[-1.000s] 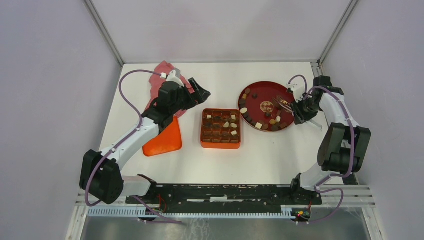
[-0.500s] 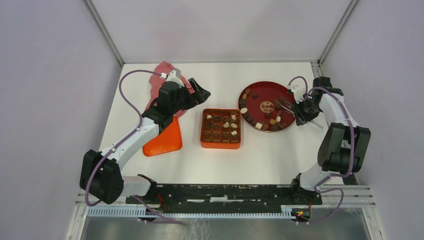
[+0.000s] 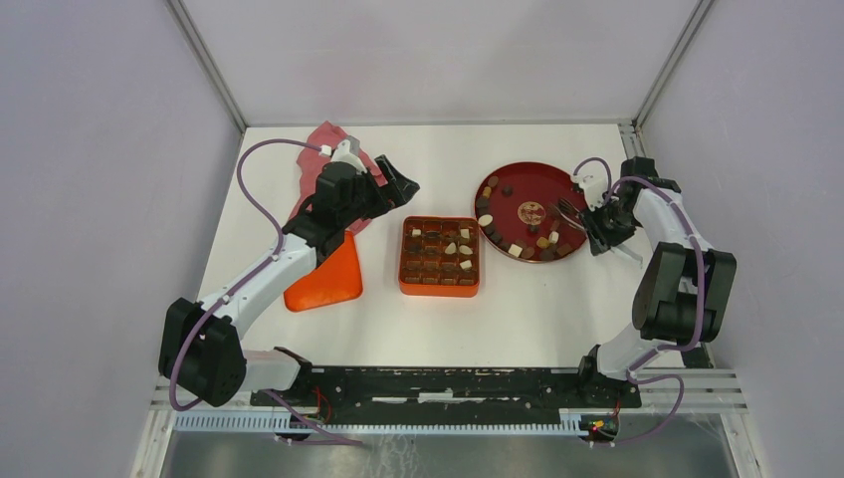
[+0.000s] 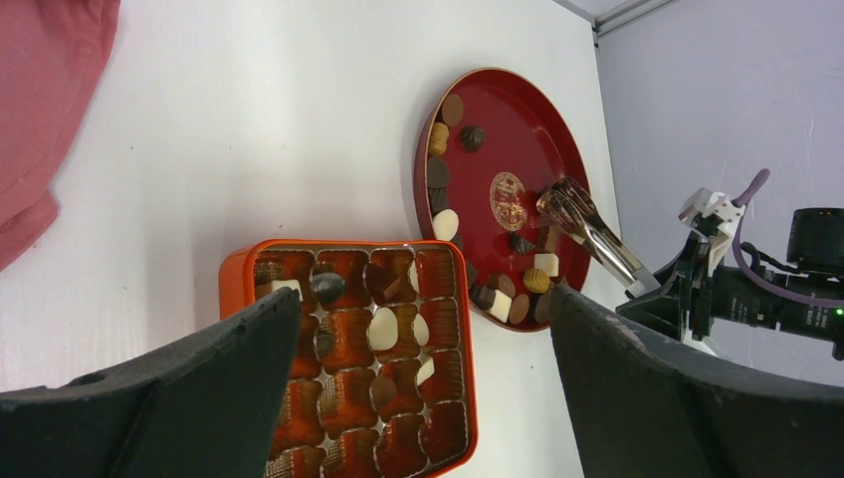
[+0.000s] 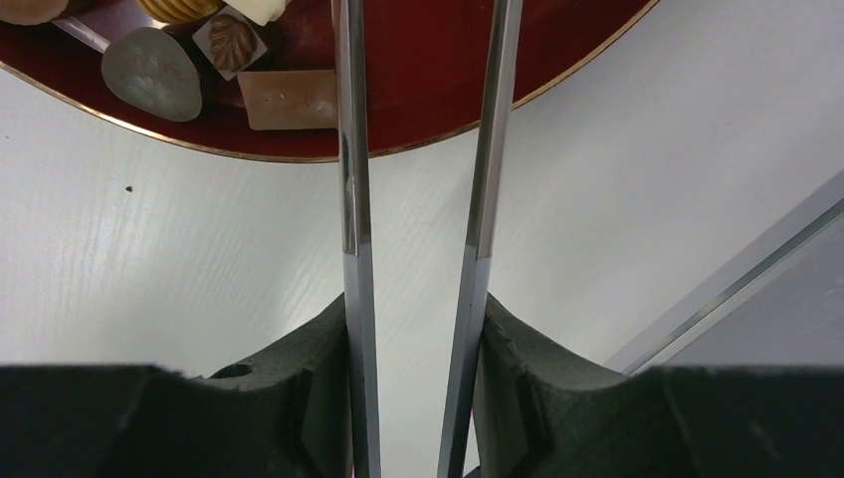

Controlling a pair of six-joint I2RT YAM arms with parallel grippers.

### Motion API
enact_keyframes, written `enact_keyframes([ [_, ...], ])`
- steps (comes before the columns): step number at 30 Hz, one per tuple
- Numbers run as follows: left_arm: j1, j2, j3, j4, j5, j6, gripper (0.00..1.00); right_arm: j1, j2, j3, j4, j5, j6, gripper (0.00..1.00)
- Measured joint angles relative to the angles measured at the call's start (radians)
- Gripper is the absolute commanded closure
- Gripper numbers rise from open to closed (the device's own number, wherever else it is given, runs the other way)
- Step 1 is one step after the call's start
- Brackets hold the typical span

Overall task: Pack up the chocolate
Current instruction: Pick up the fake chocolate from the plate.

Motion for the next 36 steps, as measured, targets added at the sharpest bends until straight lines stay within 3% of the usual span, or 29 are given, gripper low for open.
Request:
enact_keyframes([
  [9, 0.0, 0.0, 0.0, 0.0, 0.0, 0.0, 0.02, 0.0, 0.0, -0.005, 0.012, 0.023, 0.003, 0.61],
  [15, 0.0, 0.0, 0.0, 0.0, 0.0, 0.0, 0.02, 0.0, 0.0, -0.026, 0.024, 0.031, 0.002, 0.73],
  [19, 0.0, 0.0, 0.0, 0.0, 0.0, 0.0, 0.02, 0.0, 0.0, -0.026, 0.024, 0.032, 0.002, 0.87],
  [26, 0.0, -0.001, 0.0, 0.0, 0.0, 0.0, 0.01, 0.0, -0.002, -0.025, 0.025, 0.015, 0.002, 0.98],
  [36, 0.0, -0.015, 0.0, -0.007, 0.0, 0.0, 0.02, 0.0, -0.029, -0.023, 0.026, -0.059, 0.002, 1.0],
])
